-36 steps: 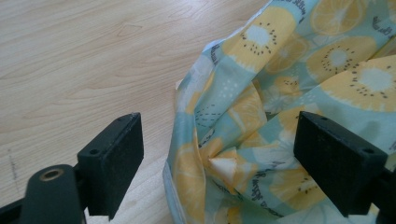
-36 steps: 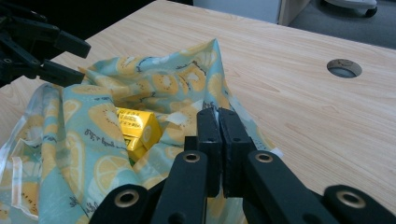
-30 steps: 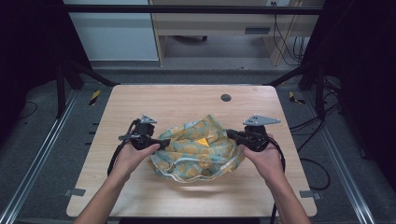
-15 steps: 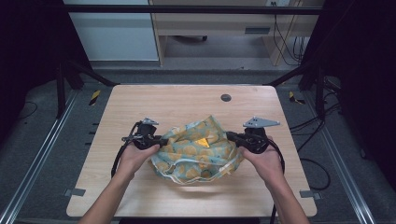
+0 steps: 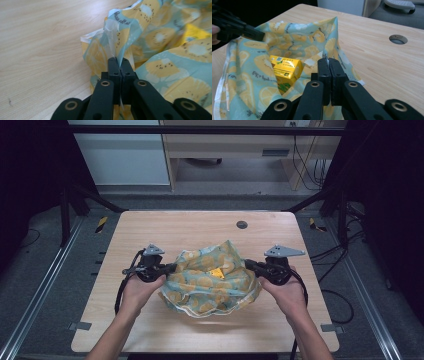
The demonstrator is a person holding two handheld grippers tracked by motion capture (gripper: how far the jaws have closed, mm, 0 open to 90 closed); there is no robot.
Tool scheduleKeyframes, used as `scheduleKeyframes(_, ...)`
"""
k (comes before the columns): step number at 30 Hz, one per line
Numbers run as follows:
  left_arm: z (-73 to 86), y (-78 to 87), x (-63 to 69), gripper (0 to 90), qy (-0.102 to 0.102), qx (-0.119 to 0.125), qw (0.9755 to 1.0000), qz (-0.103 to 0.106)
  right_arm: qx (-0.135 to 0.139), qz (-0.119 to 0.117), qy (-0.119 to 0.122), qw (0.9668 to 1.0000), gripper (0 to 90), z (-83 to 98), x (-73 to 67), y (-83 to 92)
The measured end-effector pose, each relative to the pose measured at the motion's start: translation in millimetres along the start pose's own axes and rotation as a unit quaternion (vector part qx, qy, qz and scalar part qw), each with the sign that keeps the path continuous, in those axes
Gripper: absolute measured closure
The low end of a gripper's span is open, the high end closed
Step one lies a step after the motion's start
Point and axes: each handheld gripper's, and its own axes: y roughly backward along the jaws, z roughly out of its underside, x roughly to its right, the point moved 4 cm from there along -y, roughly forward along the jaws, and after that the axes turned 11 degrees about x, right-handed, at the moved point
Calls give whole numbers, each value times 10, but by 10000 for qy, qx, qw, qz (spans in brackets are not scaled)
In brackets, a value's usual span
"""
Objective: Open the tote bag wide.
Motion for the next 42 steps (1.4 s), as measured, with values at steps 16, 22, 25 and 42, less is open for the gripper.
scheduleKeyframes(16,87,511,403,895,-629,116,9976,250,-46,193,332,9993,895,66,-115,281)
scheduleKeyframes(22,206,411,461,894,-753,-52,9969,236,-212,326,345,9986,897,197,-51,232)
scheduleKeyframes(25,231,375,479,894,-826,-101,9963,205,-274,339,395,9983,897,247,-21,208)
scheduleKeyframes(42,305,125,358,892,-669,-76,9977,19,-432,482,332,9973,899,419,113,109)
